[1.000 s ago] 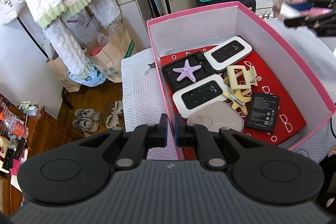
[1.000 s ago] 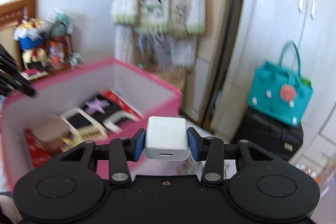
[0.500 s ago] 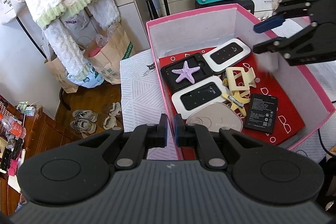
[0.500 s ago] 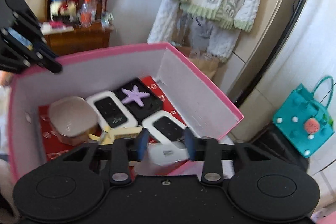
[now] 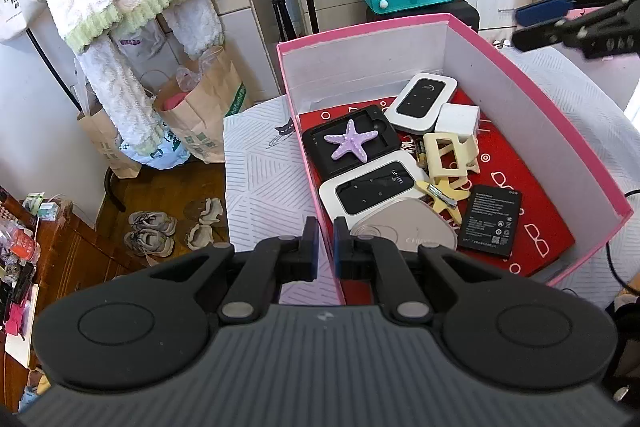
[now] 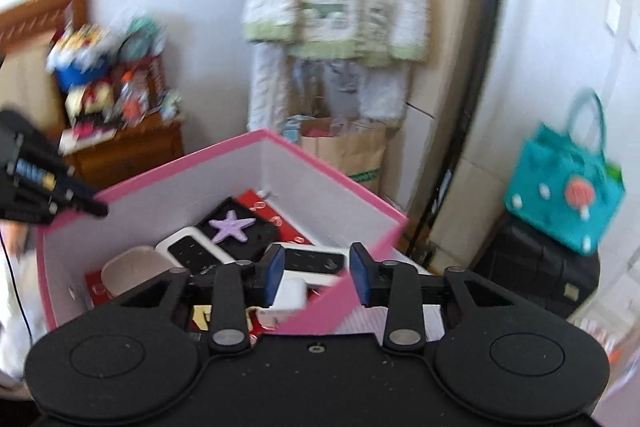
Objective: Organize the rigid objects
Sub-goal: 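Lower the white charger into the box beside the router, release, then grasp the silver key ring with the right tool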
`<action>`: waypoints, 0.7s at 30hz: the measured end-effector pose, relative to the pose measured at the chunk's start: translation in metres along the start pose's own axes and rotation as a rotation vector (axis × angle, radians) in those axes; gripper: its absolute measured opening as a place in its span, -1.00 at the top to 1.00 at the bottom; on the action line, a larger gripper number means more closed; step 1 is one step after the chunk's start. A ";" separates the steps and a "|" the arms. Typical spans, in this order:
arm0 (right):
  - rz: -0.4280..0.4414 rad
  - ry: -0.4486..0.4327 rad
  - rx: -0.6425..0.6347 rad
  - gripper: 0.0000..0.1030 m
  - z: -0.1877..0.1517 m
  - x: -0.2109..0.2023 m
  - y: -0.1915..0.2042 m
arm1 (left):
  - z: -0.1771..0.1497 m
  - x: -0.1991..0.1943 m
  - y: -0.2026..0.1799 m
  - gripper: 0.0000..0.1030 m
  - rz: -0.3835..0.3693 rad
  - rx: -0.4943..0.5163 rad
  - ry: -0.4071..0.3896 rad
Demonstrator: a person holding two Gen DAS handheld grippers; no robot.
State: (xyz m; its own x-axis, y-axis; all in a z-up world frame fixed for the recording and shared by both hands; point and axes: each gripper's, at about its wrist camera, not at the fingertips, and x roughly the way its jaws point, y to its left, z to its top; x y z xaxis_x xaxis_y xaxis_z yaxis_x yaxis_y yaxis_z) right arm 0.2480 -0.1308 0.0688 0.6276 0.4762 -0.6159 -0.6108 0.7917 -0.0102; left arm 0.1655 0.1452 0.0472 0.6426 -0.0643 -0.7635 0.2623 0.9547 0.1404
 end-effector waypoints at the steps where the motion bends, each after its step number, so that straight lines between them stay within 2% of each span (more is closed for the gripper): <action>1: -0.008 0.004 0.036 0.16 -0.004 0.000 -0.009 | -0.001 0.000 0.001 0.88 -0.001 -0.001 0.000; 5: -0.049 0.041 0.205 0.13 -0.027 -0.001 -0.049 | -0.001 0.000 0.002 0.87 -0.013 -0.012 -0.004; 8: -0.033 0.089 0.323 0.16 -0.051 0.008 -0.071 | -0.002 0.000 0.004 0.87 -0.019 -0.014 -0.008; 9: -0.020 0.111 0.362 0.21 -0.060 0.013 -0.077 | -0.002 0.000 0.004 0.87 -0.019 -0.013 -0.008; 11: 0.007 0.139 0.407 0.45 -0.075 0.022 -0.082 | -0.002 0.000 0.004 0.87 -0.019 -0.012 -0.007; 15: 0.016 0.146 0.418 0.49 -0.092 0.037 -0.083 | -0.002 0.000 0.004 0.87 -0.020 -0.015 -0.007; 21: 0.021 0.122 0.404 0.45 -0.085 0.053 -0.090 | -0.001 0.001 0.004 0.87 -0.019 -0.027 -0.005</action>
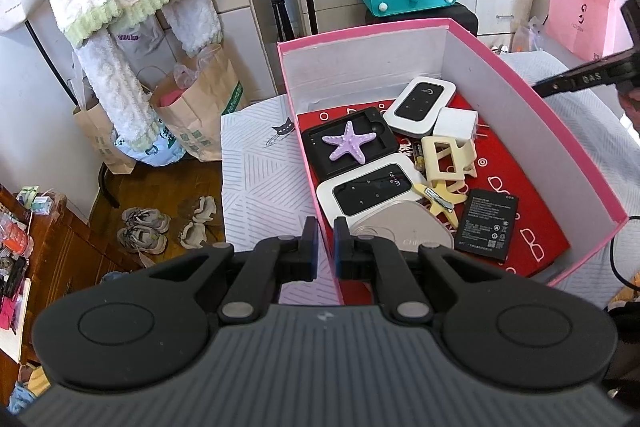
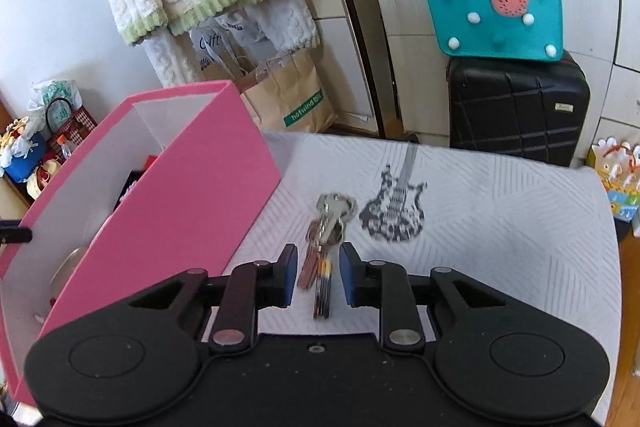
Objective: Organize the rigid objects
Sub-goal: 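Grasp the silver key ring with the right tool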
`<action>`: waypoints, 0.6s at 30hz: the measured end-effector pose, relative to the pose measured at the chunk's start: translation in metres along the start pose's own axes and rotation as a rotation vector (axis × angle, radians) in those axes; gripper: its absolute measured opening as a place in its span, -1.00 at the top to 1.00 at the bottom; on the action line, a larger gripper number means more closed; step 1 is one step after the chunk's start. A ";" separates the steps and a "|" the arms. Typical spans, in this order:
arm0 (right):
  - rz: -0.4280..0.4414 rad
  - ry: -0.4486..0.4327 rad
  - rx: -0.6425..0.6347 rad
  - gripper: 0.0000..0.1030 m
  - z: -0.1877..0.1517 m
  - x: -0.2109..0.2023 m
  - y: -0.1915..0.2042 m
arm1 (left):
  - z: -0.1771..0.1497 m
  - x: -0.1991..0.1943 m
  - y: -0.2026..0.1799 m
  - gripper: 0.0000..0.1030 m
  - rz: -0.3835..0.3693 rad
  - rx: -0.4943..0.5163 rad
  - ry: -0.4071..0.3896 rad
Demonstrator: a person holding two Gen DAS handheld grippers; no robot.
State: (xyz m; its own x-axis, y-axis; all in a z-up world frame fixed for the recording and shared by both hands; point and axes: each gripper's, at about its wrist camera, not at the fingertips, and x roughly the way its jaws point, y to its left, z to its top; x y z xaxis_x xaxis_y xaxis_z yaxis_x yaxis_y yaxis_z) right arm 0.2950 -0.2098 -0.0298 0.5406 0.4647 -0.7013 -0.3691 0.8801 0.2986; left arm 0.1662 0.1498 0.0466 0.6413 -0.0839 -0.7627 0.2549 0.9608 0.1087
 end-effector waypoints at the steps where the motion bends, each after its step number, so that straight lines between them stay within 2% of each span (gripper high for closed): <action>1: 0.005 0.004 0.005 0.44 0.004 0.004 -0.002 | 0.000 0.000 0.000 0.87 0.001 -0.002 0.001; 4: 0.010 0.035 0.020 0.29 0.014 0.024 -0.003 | 0.000 0.000 0.000 0.87 0.001 -0.002 0.002; 8: -0.019 0.096 0.051 0.26 0.026 0.054 -0.008 | 0.000 0.000 0.000 0.87 0.001 -0.003 0.004; 12: -0.016 0.081 0.034 0.24 0.033 0.066 -0.005 | -0.001 -0.001 0.002 0.87 -0.001 -0.010 0.008; 13: -0.014 0.080 0.028 0.26 0.033 0.067 -0.003 | -0.001 0.000 0.002 0.87 -0.001 -0.012 0.009; 14: -0.006 0.082 0.048 0.48 0.034 0.068 -0.005 | -0.001 0.000 0.002 0.87 -0.001 -0.014 0.011; 18: 0.033 0.074 0.120 0.60 0.033 0.066 -0.015 | 0.000 -0.001 0.003 0.87 -0.001 -0.016 0.014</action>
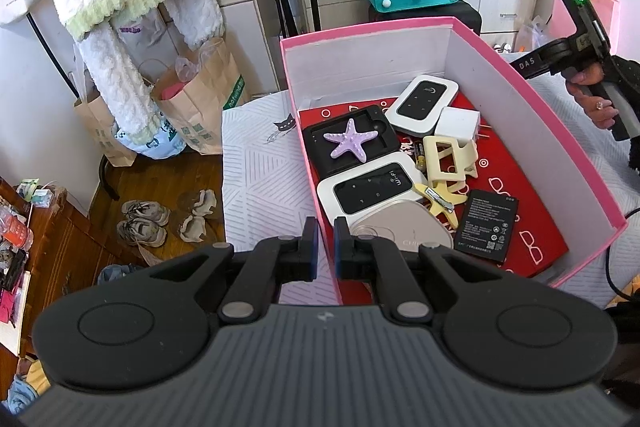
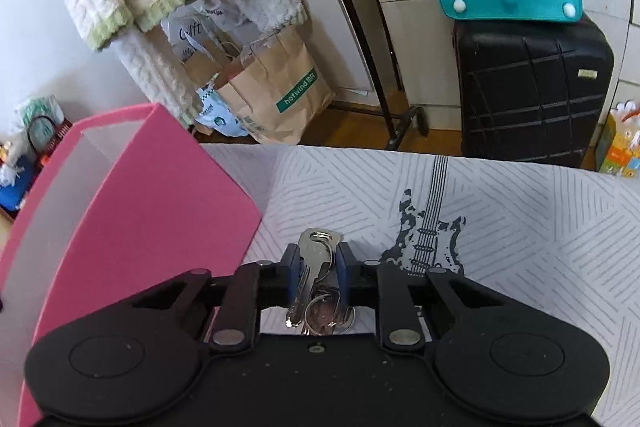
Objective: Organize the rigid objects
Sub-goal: 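Grasp the silver key ring with the right tool, then lower the keys onto the white router in the box, release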
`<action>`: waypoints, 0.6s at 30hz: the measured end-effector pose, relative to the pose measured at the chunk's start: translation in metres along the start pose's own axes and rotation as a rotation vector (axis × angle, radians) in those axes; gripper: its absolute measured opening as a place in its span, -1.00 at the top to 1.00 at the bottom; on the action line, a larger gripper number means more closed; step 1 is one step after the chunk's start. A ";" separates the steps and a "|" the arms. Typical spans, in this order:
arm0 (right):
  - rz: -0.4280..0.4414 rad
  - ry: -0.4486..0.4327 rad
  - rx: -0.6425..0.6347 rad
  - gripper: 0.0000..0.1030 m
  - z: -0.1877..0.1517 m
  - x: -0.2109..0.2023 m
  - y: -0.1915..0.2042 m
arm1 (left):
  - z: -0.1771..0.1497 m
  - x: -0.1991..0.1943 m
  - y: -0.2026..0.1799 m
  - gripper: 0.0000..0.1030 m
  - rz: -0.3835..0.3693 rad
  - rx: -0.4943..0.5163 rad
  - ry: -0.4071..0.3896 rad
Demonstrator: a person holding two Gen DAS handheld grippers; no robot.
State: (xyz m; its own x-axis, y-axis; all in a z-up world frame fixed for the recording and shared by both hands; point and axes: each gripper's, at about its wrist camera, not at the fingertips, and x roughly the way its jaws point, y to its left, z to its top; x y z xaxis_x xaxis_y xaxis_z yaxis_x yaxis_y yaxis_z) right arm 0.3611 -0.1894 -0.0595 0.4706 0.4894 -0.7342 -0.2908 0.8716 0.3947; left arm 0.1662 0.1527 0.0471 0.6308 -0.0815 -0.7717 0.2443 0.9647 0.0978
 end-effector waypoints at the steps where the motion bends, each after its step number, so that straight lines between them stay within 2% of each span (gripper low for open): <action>1: 0.008 -0.003 0.004 0.66 -0.001 -0.002 0.000 | 0.000 0.000 0.000 0.87 0.000 0.000 0.000; 2: 0.018 -0.010 0.006 0.88 -0.002 -0.003 -0.001 | 0.000 0.000 0.000 0.87 0.001 0.000 0.001; 4: 0.043 -0.007 -0.001 0.88 -0.005 -0.008 0.003 | 0.000 0.000 0.000 0.87 0.001 0.000 0.001; 8: 0.020 -0.027 -0.057 0.88 -0.011 -0.017 0.017 | 0.000 0.000 0.000 0.87 0.000 0.000 0.000; 14: 0.051 -0.058 -0.063 0.88 -0.009 -0.036 0.028 | 0.000 0.000 0.000 0.86 0.000 0.001 0.000; 18: 0.044 -0.073 -0.122 0.88 -0.006 -0.056 0.046 | 0.001 -0.001 -0.001 0.86 0.008 0.019 0.003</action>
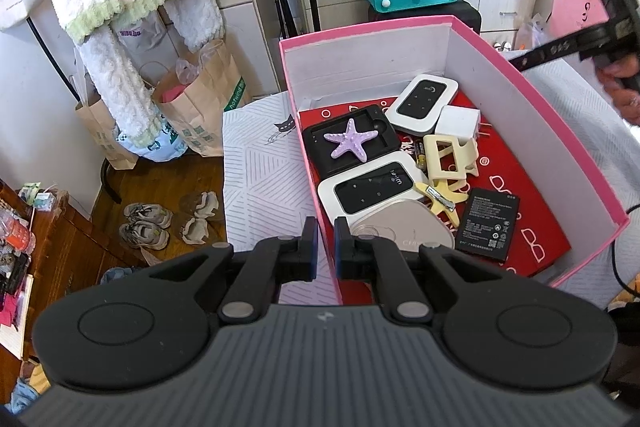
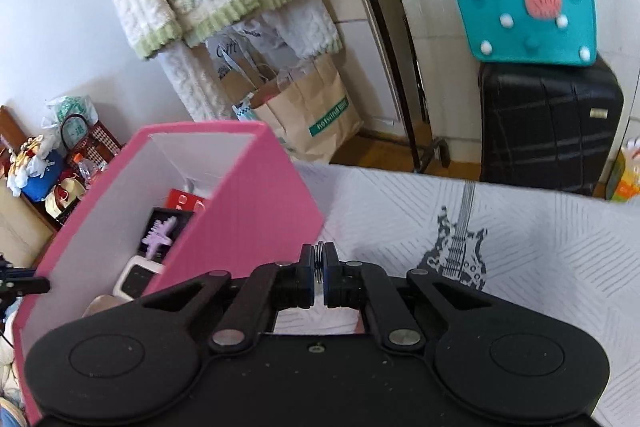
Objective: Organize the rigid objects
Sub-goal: 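Lower the keys onto the white router in the box, release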
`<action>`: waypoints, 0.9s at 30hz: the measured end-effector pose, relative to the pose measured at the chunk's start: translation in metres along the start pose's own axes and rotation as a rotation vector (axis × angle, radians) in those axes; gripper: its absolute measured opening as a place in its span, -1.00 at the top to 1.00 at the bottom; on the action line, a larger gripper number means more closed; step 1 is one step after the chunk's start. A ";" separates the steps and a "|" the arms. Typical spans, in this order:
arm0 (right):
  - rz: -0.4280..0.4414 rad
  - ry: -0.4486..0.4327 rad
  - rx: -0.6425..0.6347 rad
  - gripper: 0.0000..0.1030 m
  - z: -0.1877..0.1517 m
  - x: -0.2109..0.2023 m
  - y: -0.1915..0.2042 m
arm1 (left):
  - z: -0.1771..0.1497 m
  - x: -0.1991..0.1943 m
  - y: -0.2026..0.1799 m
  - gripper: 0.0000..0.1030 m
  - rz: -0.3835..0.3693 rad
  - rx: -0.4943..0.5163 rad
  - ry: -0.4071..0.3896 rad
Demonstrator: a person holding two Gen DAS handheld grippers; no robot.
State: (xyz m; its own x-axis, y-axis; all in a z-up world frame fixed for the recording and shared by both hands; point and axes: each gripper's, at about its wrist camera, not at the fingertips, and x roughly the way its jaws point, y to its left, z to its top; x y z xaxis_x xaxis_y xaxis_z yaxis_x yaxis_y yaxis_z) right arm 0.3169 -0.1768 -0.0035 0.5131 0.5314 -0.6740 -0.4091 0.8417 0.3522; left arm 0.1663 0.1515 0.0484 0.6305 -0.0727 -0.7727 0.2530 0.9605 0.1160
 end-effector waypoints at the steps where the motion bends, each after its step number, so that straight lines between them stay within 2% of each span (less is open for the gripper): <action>1: -0.007 -0.006 -0.021 0.88 0.003 -0.006 0.006 | 0.000 0.000 -0.001 0.87 0.003 0.008 0.002; 8: -0.040 -0.068 -0.150 0.88 0.026 -0.053 0.053 | 0.004 0.000 -0.004 0.87 0.011 0.046 0.023; 15: 0.020 -0.114 -0.251 0.88 0.033 -0.081 0.102 | 0.004 0.001 -0.007 0.87 0.015 0.064 0.028; 21: 0.128 -0.095 -0.289 0.88 0.025 -0.069 0.137 | 0.003 0.000 -0.007 0.87 0.013 0.059 0.017; 27: 0.189 -0.004 -0.319 0.88 0.020 -0.032 0.165 | 0.003 0.000 -0.007 0.87 0.017 0.052 0.013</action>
State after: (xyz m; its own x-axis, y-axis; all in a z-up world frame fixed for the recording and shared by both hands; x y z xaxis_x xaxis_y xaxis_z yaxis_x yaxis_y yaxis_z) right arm 0.2481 -0.0530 0.0888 0.4089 0.6757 -0.6134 -0.7114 0.6570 0.2495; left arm 0.1667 0.1441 0.0495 0.6257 -0.0524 -0.7783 0.2802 0.9463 0.1615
